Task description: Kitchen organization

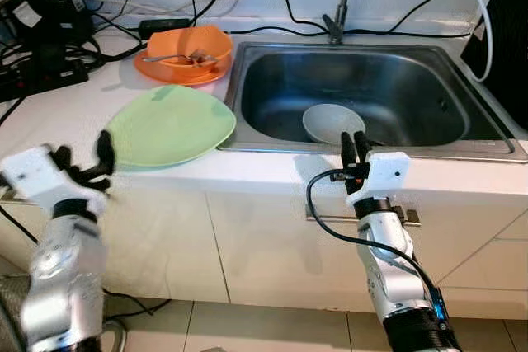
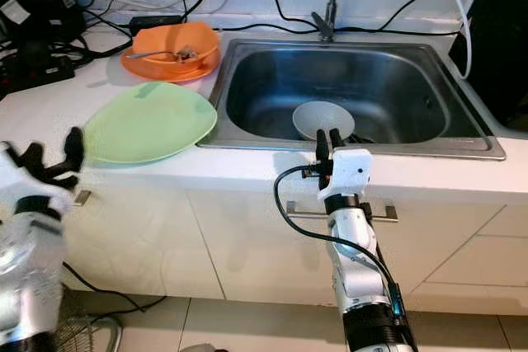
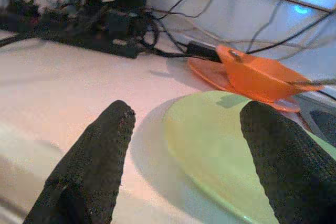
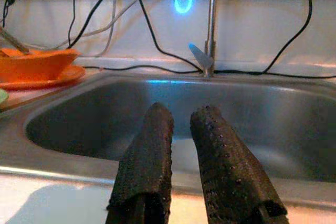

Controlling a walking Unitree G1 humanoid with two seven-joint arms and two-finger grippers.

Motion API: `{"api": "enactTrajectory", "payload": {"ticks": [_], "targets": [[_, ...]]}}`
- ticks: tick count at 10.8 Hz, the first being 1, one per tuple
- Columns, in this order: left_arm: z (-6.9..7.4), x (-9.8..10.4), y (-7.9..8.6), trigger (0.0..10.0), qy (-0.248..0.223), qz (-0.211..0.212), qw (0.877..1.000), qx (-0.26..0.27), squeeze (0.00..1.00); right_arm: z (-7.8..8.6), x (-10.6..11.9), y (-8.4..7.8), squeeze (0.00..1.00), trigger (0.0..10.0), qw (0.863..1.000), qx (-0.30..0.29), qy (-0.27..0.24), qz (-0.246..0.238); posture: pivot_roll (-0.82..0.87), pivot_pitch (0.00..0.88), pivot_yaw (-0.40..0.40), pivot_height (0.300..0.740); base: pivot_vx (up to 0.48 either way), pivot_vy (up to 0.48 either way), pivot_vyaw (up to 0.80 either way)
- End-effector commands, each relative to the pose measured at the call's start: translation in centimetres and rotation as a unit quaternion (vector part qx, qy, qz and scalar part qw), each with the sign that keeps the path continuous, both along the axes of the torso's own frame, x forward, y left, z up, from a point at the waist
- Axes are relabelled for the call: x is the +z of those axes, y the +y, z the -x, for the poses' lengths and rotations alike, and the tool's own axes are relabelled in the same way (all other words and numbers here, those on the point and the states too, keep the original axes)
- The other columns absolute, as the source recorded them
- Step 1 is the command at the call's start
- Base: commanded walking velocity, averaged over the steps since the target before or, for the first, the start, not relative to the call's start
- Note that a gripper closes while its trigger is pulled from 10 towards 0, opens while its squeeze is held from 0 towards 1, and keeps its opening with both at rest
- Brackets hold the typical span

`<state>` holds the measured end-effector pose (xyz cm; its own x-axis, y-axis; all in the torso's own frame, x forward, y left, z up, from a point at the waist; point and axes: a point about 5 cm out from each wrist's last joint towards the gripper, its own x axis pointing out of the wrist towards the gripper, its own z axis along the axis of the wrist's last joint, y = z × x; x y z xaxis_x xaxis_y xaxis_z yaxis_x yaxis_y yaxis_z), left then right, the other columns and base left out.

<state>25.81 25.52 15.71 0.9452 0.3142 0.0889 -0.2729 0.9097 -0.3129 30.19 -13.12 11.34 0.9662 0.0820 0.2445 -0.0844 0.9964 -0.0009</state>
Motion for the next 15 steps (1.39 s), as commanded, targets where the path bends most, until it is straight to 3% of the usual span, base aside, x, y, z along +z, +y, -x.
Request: {"api": "enactTrajectory", "payload": {"ticks": [1, 3, 5, 10, 15], "targets": [[0.4, 0.0, 0.4, 10.0, 0.006, 0.019, 1.0, 0.013, 0.0, 0.0, 0.1, 0.2, 0.0, 10.0, 1.0, 0.004, -0.003, 0.002, 0.14, 0.0, 0.055, 0.74, 0.0, 0.0, 0.0], [0.4, 0.0, 0.5, 10.0, 0.001, 0.094, 0.995, 0.028, 0.0, -0.1, 0.0, 0.3, 0.0, 10.0, 1.0, 0.007, -0.001, 0.002, 0.14, 0.0, 0.052, 0.74, 0.0, 0.0, 0.0], [-0.5, 0.2, -0.3, 10.0, 0.023, 0.126, 0.992, 0.005, 0.0, -0.2, 0.0, 0.2, 0.0, 10.0, 1.0, 0.005, -0.001, 0.003, 0.14, 0.0, 0.052, 0.74, 0.0, 0.0, 0.0], [-1.6, 2.1, -0.6, 10.0, 0.021, 0.164, 0.986, -0.014, 0.0, -0.2, 0.0, 0.1, 0.0, 10.0, 1.0, 0.003, 0.001, 0.005, 0.14, 0.0, 0.051, 0.74, 0.0, 0.0, 0.0], [-1.2, 1.4, -0.8, 10.0, 0.05, 0.192, 0.98, -0.008, 0.0, -0.2, -0.1, 0.1, 0.0, 10.0, 1.0, 0.005, 0.004, 0.005, 0.14, 0.0, 0.047, 0.74, 0.0, 0.0, 0.0]]}}
